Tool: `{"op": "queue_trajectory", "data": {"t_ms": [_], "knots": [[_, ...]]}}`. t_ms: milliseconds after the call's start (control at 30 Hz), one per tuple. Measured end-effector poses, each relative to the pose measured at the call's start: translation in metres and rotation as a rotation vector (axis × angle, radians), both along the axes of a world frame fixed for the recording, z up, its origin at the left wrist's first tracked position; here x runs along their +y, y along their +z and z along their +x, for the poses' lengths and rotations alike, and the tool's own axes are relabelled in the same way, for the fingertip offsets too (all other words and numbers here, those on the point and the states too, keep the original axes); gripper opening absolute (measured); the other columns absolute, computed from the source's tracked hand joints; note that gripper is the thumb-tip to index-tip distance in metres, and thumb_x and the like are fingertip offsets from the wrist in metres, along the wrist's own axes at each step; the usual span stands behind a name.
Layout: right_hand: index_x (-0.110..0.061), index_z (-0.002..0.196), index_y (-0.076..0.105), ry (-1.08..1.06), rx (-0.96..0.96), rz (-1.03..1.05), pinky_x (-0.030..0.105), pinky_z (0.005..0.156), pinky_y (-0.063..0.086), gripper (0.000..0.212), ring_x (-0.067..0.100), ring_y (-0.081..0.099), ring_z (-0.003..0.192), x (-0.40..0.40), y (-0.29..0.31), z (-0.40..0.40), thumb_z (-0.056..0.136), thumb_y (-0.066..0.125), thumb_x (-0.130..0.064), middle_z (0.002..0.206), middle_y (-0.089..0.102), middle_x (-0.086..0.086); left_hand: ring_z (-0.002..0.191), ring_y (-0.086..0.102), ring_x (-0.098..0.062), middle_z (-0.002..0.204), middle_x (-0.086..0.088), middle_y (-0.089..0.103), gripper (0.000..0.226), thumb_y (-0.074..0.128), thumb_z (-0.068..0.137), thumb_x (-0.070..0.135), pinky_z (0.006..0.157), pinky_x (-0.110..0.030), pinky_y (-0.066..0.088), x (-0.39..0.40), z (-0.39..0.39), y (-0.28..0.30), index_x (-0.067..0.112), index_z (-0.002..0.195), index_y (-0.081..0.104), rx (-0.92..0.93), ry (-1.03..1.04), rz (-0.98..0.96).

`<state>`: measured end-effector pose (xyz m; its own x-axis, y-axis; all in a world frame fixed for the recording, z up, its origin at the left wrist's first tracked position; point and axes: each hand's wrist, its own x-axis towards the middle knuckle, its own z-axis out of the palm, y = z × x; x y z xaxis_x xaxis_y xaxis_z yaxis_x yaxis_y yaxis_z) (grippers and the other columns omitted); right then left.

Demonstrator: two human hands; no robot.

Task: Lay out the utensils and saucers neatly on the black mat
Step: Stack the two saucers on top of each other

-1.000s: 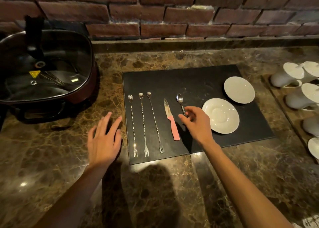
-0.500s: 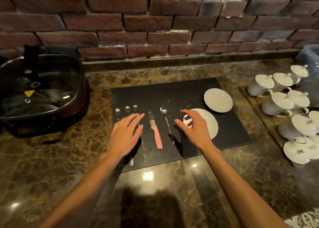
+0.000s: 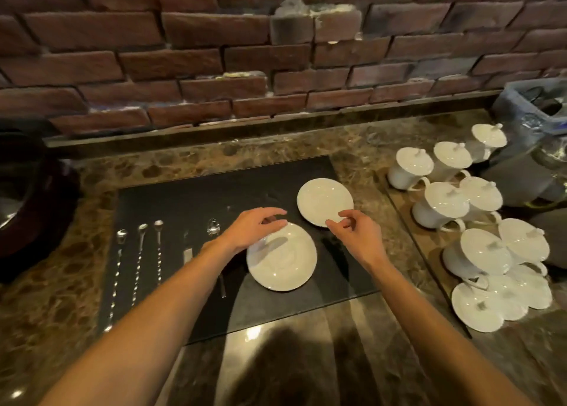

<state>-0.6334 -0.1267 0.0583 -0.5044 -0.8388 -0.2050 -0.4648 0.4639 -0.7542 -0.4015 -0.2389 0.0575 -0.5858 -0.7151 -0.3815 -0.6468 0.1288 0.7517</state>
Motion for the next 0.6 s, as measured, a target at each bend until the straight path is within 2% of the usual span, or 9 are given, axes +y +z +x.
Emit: {"op": "queue_trajectory", "data": {"t_ms": [67,100,167,267,333,433,500,567,600], "knots": [[-0.011,0.121,0.062,-0.054,-0.032,0.072,0.035,0.075,0.058,0.049,0.015,0.07,0.077,-0.006,-0.012,-0.024,0.086,0.072,-0.044,0.079,0.072,-0.001,0.117,0.058,-0.012,0.131,0.003,0.063,0.043,0.062,0.101,0.039,0.096,-0.026,0.041,-0.006,-0.024,-0.006,0.029,0.143,0.06,0.034,0.088,0.038],[-0.01,0.119,0.061,-0.079,-0.054,0.11,0.035,0.069,0.059,0.049,0.017,0.07,0.073,-0.011,-0.018,-0.033,0.086,0.072,-0.044,0.078,0.072,0.001,0.115,0.058,-0.012,0.133,0.001,0.064,0.043,0.062,0.101,0.037,0.096,-0.025,0.043,-0.01,-0.034,-0.008,0.027,0.144,0.06,0.036,0.112,0.023],[-0.01,0.114,0.057,-0.118,-0.114,0.172,0.028,0.055,0.055,0.045,0.017,0.068,0.063,-0.019,-0.028,-0.047,0.087,0.073,-0.043,0.074,0.071,0.004,0.113,0.06,-0.013,0.134,-0.002,0.065,0.043,0.062,0.102,0.034,0.095,-0.025,0.045,-0.017,-0.051,-0.013,0.023,0.144,0.06,0.04,0.138,-0.022],[-0.006,0.11,0.056,-0.18,-0.248,0.19,0.022,0.043,0.052,0.037,0.014,0.062,0.049,-0.03,-0.043,-0.065,0.091,0.071,-0.034,0.067,0.067,0.009,0.112,0.061,-0.015,0.127,-0.002,0.064,0.047,0.062,0.102,0.033,0.092,-0.026,0.045,-0.031,-0.071,-0.021,0.02,0.147,0.055,0.025,0.189,0.001],[-0.003,0.105,0.059,-0.189,-0.33,0.179,0.026,0.047,0.054,0.027,0.016,0.059,0.047,-0.037,-0.054,-0.072,0.095,0.065,-0.029,0.065,0.064,0.01,0.11,0.058,-0.013,0.12,0.002,0.061,0.052,0.06,0.103,0.033,0.093,-0.027,0.044,-0.041,-0.081,-0.026,0.017,0.151,0.05,-0.013,0.192,0.023],[-0.003,0.096,0.062,-0.148,-0.427,0.139,0.028,0.052,0.055,0.02,0.019,0.061,0.053,-0.046,-0.068,-0.08,0.1,0.056,-0.022,0.07,0.062,0.009,0.109,0.064,-0.019,0.121,-0.006,0.067,0.05,0.06,0.104,0.03,0.099,-0.033,0.051,-0.057,-0.096,-0.039,0.013,0.15,0.051,-0.08,0.169,0.034],[-0.004,0.094,0.059,-0.131,-0.467,0.123,0.025,0.048,0.054,0.016,0.02,0.062,0.054,-0.051,-0.074,-0.081,0.102,0.053,-0.017,0.069,0.061,0.01,0.093,0.07,-0.018,0.107,-0.009,0.074,0.037,0.059,0.104,0.023,0.093,-0.036,0.059,-0.063,-0.103,-0.048,0.011,0.139,0.062,-0.092,0.159,0.058],[-0.006,0.093,0.056,-0.138,-0.466,0.118,0.026,0.049,0.054,0.012,0.021,0.063,0.054,-0.055,-0.079,-0.082,0.102,0.052,-0.013,0.064,0.062,0.01,0.074,0.07,-0.012,0.087,-0.007,0.074,0.027,0.06,0.104,0.015,0.08,-0.03,0.062,-0.068,-0.107,-0.056,0.009,0.128,0.069,-0.076,0.179,0.058],[-0.007,0.092,0.056,-0.132,-0.455,0.118,0.028,0.051,0.054,0.011,0.022,0.063,0.054,-0.055,-0.081,-0.083,0.101,0.052,-0.013,0.061,0.064,0.009,0.069,0.068,-0.01,0.084,-0.005,0.074,0.025,0.061,0.103,0.013,0.076,-0.027,0.06,-0.07,-0.109,-0.06,0.009,0.125,0.071,-0.066,0.204,0.043]]}}
